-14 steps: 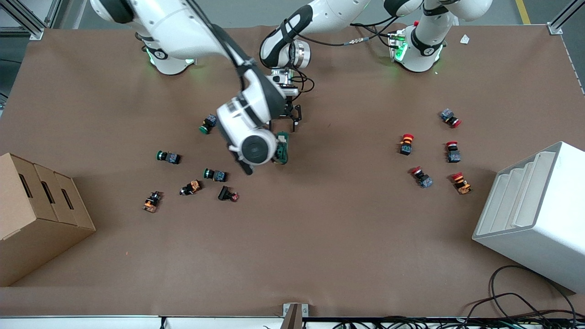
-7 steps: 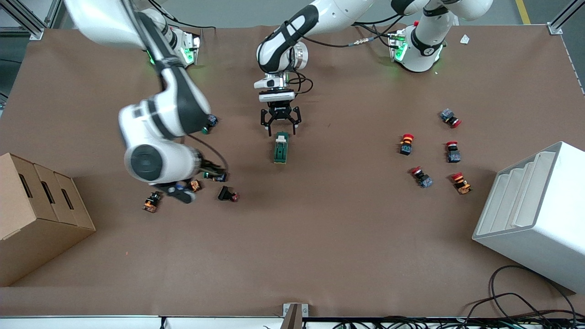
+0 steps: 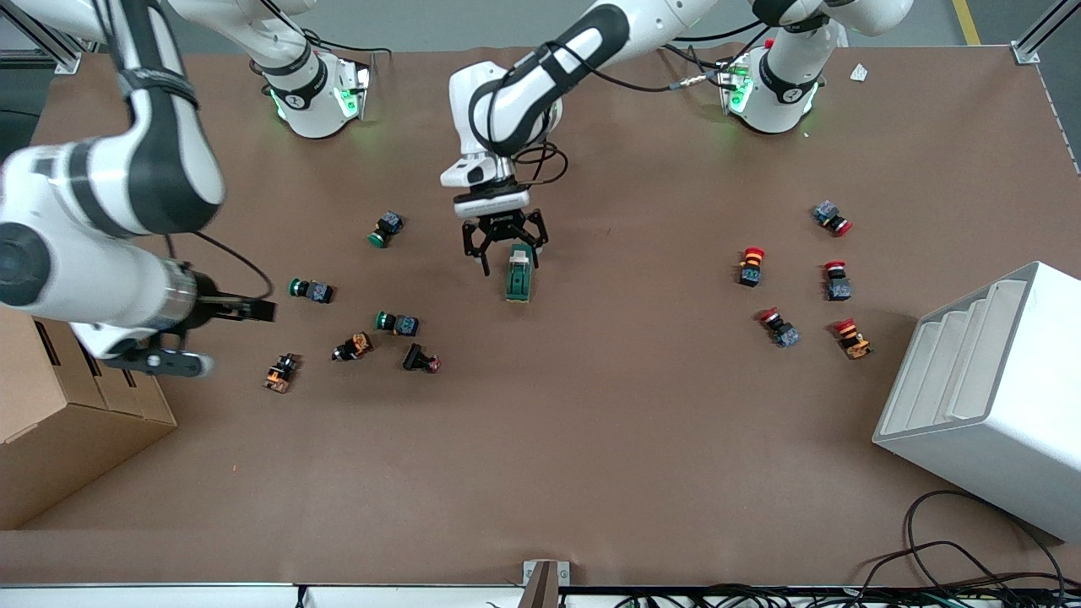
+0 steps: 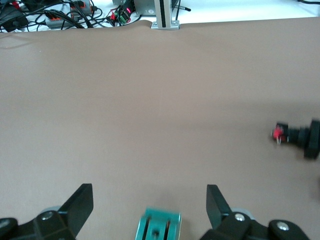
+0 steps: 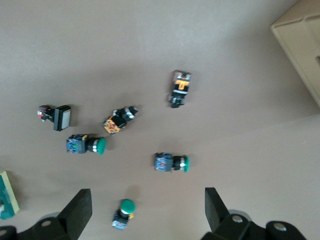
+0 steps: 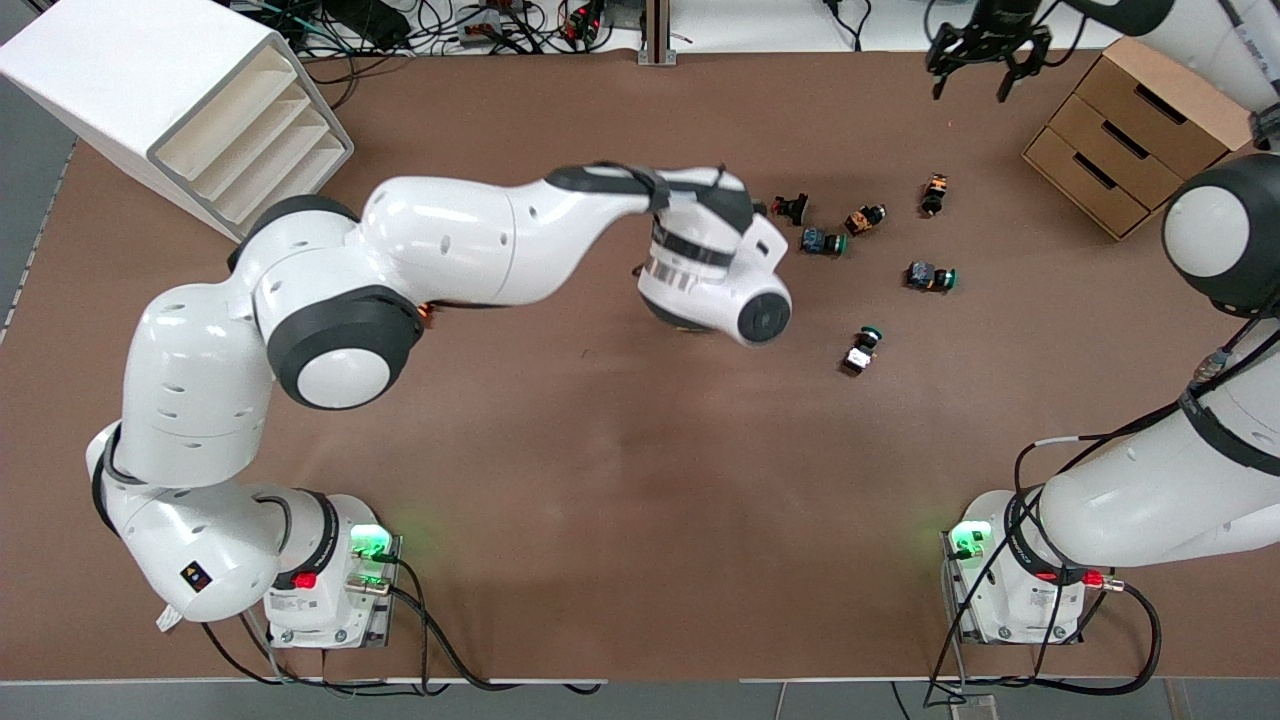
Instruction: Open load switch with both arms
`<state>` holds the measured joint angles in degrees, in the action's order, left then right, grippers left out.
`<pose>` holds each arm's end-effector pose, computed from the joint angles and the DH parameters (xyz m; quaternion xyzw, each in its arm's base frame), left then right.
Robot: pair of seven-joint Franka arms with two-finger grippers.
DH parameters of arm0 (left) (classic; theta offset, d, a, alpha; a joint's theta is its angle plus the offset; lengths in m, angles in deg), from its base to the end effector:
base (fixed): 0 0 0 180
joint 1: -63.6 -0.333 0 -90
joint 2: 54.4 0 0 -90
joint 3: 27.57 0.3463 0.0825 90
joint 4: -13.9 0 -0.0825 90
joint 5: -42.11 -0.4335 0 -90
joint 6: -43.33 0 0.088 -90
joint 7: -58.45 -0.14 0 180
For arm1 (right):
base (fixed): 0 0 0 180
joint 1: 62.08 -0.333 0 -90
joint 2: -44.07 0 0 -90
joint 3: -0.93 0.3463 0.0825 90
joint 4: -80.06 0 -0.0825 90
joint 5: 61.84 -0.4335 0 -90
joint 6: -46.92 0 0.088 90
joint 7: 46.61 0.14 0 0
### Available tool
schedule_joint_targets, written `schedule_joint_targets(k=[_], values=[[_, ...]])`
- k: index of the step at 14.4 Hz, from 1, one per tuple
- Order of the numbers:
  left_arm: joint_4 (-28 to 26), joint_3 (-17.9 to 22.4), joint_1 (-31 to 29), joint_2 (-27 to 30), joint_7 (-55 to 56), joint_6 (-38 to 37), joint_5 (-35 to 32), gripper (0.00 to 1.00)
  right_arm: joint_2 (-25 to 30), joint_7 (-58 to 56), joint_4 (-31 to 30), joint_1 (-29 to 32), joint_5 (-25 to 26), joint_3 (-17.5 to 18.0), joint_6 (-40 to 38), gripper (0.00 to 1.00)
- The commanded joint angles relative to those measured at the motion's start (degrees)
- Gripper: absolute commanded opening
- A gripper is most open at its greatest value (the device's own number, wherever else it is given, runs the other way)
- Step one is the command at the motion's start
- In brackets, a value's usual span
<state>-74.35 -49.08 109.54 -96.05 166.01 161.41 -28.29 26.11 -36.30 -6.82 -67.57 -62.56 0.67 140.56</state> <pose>0.4047 -0.6614 0.2205 -0.9237 -0.0381 -0.3758 0.0639 0.6815 0.0644 0.4513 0.9942 -0.0451 -0.0974 0.0077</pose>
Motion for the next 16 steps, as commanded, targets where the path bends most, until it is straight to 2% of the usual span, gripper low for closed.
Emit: schedule_joint_targets(k=[1,5,11,13,16], values=[[5.89,-1.51,-4.70,1.12,-13.28,0.49,8.22,1.00,4.41,-6.60,-2.86,4.52,2.30,1.31,-0.12,1.00],[6.69,-1.69,-13.48,9.46,-41.58,0.49,26.76,1.00,6.53,-9.43,-2.68,6.64,2.30,1.31,-1.53,1.00],[6.78,-1.78,-27.72,17.56,-67.35,-0.39,47.07,1.00,9.34,-8.73,-2.60,6.29,2.21,0.70,-3.10,1.00],[6.78,-1.78,-32.99,19.93,-76.67,-1.79,52.44,1.00,10.57,-8.64,-2.60,6.29,1.78,0.44,-3.63,1.00],[8.52,-1.69,-38.19,21.17,-86.62,-6.36,55.36,1.00,12.77,-8.64,-2.51,6.46,1.51,-0.09,-5.56,1.00]])
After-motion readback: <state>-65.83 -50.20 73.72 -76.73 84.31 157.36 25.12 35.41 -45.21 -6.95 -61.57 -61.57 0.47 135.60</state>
